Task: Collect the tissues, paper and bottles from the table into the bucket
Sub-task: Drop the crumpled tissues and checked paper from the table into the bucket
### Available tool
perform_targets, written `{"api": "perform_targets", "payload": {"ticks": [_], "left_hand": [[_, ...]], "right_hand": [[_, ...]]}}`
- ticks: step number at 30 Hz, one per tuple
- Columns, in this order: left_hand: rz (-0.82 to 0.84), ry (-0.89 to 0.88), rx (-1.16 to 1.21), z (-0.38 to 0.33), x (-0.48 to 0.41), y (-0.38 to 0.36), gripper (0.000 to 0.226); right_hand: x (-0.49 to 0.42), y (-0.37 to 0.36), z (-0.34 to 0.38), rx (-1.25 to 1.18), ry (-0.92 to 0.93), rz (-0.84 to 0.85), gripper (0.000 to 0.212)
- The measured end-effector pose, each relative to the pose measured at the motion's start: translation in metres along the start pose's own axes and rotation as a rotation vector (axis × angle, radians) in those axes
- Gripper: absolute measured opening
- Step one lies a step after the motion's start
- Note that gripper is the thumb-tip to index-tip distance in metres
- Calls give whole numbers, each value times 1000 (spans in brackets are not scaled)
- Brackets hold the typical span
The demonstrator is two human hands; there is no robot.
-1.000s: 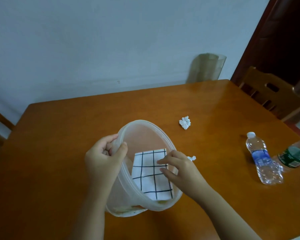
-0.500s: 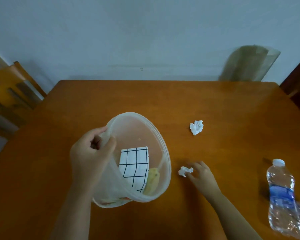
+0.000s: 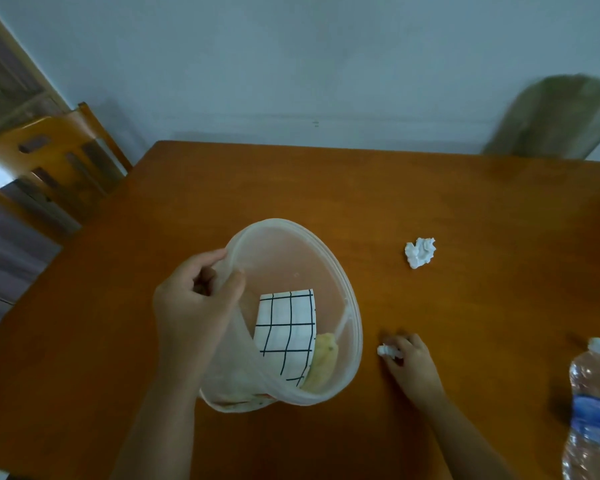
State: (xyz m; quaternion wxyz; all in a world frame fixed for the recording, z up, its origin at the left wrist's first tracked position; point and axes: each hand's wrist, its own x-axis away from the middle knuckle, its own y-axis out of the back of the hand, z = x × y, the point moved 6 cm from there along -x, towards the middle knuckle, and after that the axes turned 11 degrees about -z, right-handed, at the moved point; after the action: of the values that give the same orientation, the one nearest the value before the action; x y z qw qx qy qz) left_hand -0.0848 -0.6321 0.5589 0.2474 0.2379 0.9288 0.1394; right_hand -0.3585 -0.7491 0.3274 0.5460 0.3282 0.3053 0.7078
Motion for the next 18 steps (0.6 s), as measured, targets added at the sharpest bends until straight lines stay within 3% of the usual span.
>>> {"api": "perform_targets", "payload": {"ticks": [8, 18], "left_hand": [[138, 9, 82, 10, -4, -6, 29], [243, -62, 229, 7, -2, -17, 26]], "right_hand": [[41, 23, -8, -126, -172, -212, 24], [78, 83, 42, -154, -109, -469, 15]]}}
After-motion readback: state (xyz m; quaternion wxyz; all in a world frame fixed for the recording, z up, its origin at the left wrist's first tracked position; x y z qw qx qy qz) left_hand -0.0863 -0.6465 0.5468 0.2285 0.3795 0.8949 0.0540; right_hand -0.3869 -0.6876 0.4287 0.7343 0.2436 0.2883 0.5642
